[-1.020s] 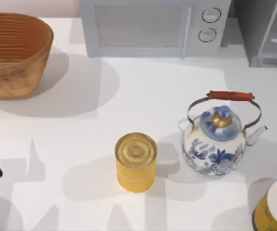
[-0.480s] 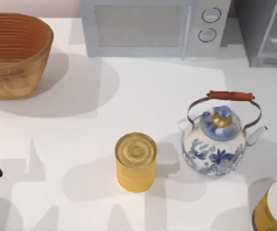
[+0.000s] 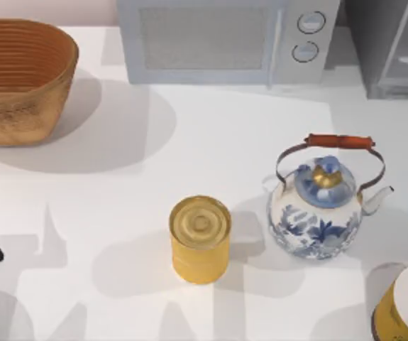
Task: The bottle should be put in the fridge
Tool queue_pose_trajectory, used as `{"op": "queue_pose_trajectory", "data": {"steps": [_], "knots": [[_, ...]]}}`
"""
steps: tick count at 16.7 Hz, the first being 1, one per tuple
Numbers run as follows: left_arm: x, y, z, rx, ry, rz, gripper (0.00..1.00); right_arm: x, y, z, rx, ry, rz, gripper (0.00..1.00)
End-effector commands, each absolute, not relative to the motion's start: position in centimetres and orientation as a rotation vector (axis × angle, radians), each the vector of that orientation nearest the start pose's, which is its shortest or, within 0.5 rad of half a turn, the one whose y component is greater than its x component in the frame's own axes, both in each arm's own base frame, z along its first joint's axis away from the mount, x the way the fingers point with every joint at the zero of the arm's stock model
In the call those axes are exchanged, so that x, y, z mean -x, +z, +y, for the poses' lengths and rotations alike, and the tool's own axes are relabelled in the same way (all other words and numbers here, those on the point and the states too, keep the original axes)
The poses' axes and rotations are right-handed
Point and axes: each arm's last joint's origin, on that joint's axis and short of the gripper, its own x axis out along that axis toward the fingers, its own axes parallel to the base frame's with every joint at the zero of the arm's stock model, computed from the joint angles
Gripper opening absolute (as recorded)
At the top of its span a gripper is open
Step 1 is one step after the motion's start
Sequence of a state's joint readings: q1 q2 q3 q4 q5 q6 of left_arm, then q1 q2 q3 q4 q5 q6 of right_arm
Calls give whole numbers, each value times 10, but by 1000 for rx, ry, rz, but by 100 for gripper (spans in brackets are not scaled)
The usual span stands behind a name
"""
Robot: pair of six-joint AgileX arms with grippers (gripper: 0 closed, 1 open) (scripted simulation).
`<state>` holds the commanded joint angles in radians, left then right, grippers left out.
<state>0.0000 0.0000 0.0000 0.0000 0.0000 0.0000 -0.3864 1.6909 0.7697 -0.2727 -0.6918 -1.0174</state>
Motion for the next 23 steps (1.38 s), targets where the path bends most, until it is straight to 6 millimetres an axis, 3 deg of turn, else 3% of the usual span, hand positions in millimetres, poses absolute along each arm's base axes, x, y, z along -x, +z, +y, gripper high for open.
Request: {"op": "queue_pose_trajectory", "data": {"steps": [2,12,18,23], "knots": [[-106,160,-1,0,0,0,100,-273,117,-89,311,732,757,1],[-106,160,-1,0,0,0,100,-275,119,-93,314,728,757,1],[-106,160,-1,0,0,0,100,-281,142,-142,334,729,765,1],[-106,160,-1,0,0,0,100,-275,165,-183,316,732,760,1]]}}
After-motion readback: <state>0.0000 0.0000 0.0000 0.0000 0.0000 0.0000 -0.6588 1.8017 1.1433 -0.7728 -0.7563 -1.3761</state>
